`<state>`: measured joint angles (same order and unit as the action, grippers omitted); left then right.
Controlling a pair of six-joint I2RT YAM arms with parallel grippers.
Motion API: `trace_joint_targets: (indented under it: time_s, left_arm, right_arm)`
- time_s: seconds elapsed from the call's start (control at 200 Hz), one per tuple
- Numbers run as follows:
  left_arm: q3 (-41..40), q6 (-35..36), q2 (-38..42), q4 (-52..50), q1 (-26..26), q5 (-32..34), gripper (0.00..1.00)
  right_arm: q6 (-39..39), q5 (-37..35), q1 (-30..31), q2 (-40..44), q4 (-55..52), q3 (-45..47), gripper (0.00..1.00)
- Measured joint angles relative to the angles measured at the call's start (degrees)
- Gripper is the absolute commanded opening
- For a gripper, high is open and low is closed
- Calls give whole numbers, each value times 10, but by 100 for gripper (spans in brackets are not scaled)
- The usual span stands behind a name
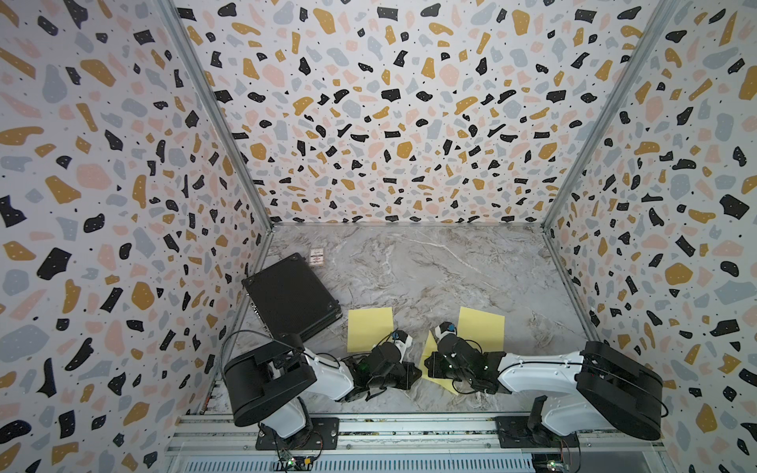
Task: Fold the square paper diagonally
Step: Fold the paper at the center of the board.
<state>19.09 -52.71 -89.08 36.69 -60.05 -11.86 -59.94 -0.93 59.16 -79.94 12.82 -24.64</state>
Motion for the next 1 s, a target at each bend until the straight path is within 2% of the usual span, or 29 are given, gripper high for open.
trace_joint_targets:
  time_s: [0.205,0.43,0.561,0.946,0.996]
  left_arm:
    - [0,0,0,0,0,0,0]
    - [0,-5,0,0,0,0,0]
    - [0,-17,0,0,0,1,0]
    - [-23,-107,6,33,0,-12,0]
    - [-28,-116,15,28,0,-11,0]
  right_arm:
    - [0,2,0,0,1,0,0]
    - [2,16,0,-4,8,1,13]
    - [7,24,0,-3,20,2,29]
    - [11,38,0,1,48,13,38]
    - [10,38,0,3,51,16,42]
